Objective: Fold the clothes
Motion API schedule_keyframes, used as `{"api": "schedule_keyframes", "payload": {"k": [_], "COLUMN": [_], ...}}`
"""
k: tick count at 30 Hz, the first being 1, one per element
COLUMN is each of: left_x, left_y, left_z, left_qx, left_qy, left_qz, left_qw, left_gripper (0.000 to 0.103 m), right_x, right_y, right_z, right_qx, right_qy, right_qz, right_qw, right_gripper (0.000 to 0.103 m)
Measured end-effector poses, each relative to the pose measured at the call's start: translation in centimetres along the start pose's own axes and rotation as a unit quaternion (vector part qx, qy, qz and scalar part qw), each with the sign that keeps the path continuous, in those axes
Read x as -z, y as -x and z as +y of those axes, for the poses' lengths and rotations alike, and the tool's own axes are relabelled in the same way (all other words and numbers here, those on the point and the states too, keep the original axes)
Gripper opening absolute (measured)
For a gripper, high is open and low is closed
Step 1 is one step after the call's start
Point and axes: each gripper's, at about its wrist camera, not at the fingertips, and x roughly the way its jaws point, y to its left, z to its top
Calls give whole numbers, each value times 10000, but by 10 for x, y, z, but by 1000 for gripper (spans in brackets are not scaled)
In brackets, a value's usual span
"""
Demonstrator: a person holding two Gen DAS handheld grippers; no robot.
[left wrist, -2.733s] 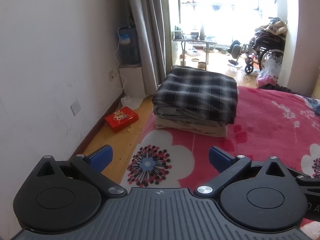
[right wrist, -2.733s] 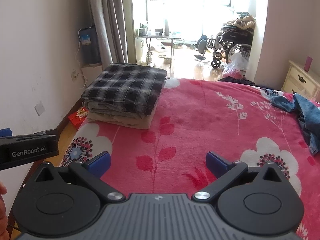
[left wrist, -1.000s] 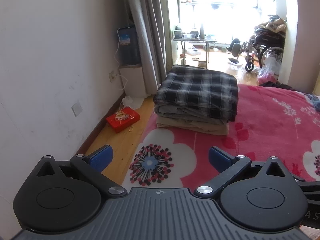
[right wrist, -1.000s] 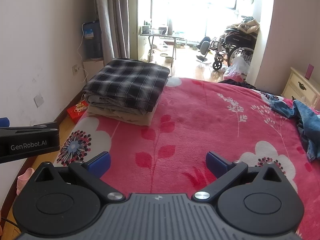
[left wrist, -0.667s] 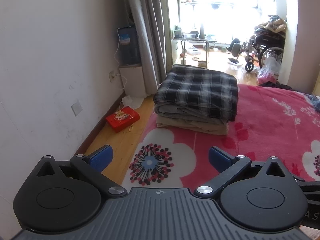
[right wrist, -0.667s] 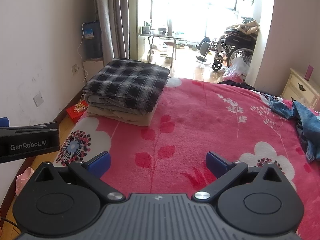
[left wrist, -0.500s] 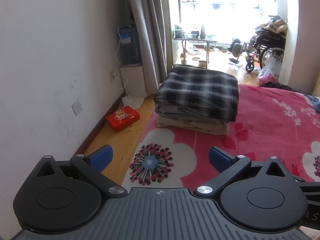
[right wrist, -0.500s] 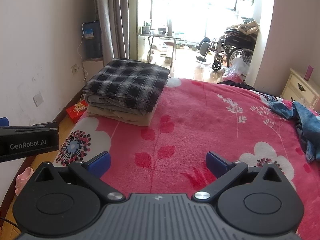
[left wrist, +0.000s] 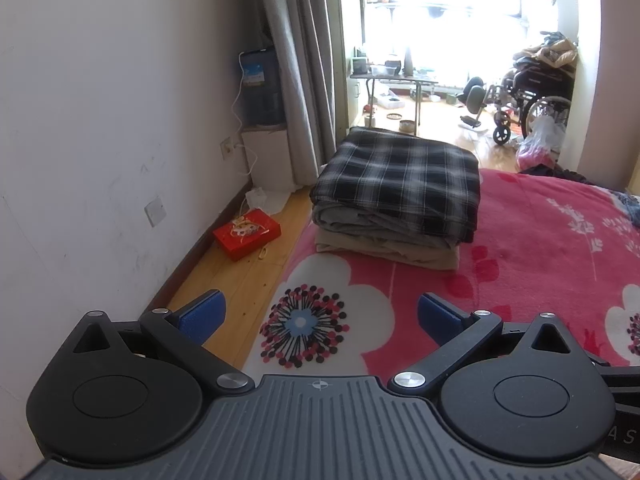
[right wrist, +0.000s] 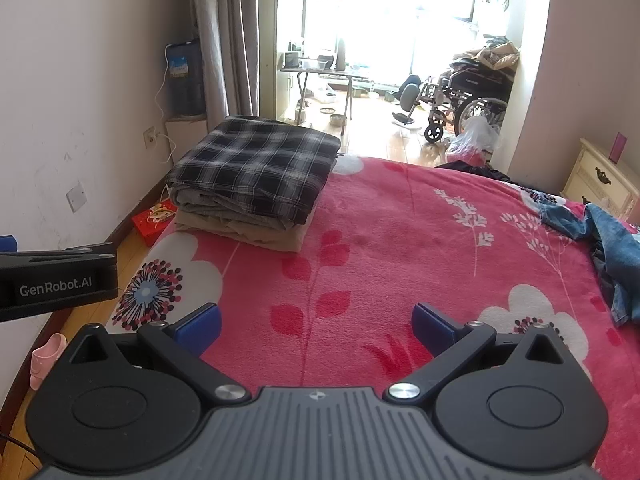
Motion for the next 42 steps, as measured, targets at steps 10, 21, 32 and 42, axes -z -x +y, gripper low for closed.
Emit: {"api": "schedule_keyframes", "payload": {"k": [10,21,32,42], "left_x": [0,0,0,0], "left_y": [-1,-1,-2,-3], "left_z": [2,2,3,4], "left_qx": [-5,-11,-22,-28], "left_qy": [10,18,11,10], "left_qz": [31,47,59,77], "left_qw": [10000,10000,10000,10000], "left_gripper": [103,103,103,103], "right_x": [0,0,-1,0], "right_y": [-1,-2,-2,-2], "right_z": [0,2,2,4], "right_qx": [-2,4,10,15], "right_qy": [10,20,27,28], "right_qz": [8,21,27,31], "right_qw": [10000,10000,10000,10000], "right_gripper": [103,103,103,103]}}
